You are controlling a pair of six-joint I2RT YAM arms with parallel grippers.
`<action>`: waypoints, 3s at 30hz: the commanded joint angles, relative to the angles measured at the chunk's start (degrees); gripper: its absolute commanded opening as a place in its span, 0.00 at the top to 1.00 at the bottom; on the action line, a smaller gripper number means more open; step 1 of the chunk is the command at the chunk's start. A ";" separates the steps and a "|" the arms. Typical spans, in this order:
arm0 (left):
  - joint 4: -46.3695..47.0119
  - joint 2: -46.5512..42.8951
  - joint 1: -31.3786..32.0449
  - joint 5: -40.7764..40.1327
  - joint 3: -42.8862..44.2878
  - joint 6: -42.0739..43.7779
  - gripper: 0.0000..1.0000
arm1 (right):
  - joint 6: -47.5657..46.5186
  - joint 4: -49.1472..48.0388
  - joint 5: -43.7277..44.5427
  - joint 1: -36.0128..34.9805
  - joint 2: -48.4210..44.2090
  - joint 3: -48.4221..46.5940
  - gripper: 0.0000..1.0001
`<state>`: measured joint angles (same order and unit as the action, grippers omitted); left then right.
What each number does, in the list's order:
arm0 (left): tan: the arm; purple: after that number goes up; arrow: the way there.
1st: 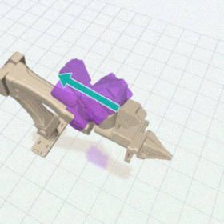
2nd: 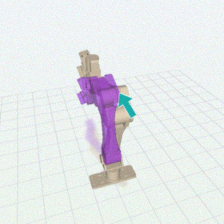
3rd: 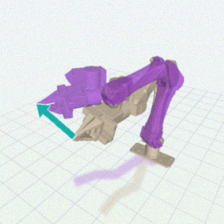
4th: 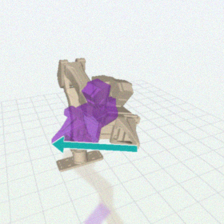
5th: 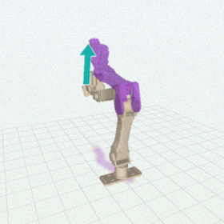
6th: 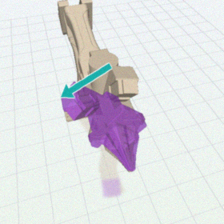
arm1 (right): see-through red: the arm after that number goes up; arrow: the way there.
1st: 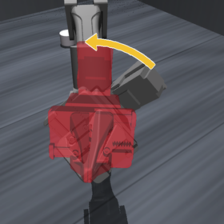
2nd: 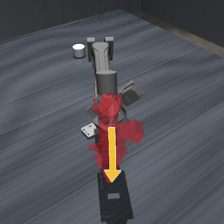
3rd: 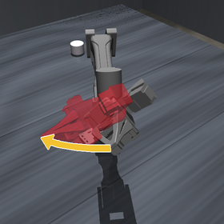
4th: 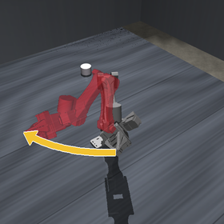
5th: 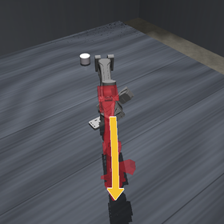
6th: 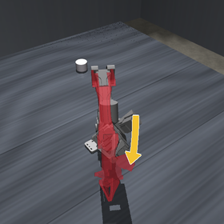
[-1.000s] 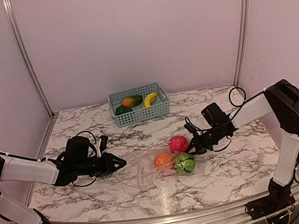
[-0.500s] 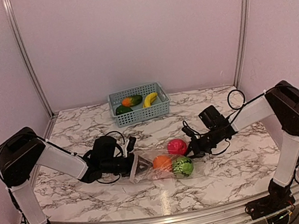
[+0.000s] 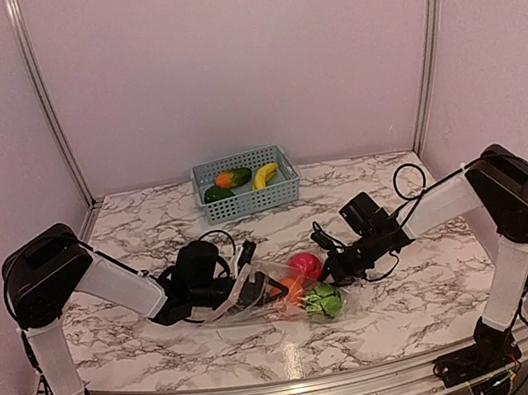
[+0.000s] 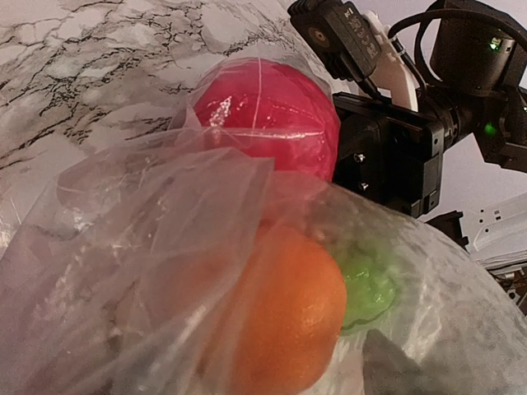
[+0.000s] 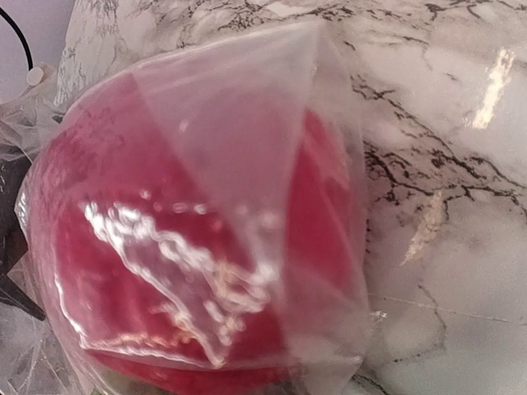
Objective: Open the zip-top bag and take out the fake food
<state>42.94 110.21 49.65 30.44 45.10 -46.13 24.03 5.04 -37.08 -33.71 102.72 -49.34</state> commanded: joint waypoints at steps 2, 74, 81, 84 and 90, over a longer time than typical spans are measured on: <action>-12.47 1.99 1.98 -3.93 6.56 6.38 0.19 | 1.16 -1.64 0.10 -1.43 -0.67 -0.61 1.00; -52.96 30.14 -19.72 -24.69 79.14 20.51 0.40 | -8.16 2.37 -3.61 13.77 -4.86 0.04 1.00; -51.47 34.07 -21.26 -23.39 82.58 16.85 0.27 | -8.01 2.32 -4.20 13.77 -4.60 -0.60 1.00; -51.49 33.70 -21.65 -20.63 83.46 17.81 0.19 | -7.95 2.43 -4.17 13.79 -4.46 -0.72 1.00; -53.58 28.68 -22.64 -16.92 80.53 20.75 0.01 | -7.07 1.47 -3.70 13.82 -5.13 -0.32 1.00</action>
<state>-8.14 142.82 27.68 10.44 126.06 -27.62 16.10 8.12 -40.42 -20.34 97.41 -48.71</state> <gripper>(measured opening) 0.962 0.002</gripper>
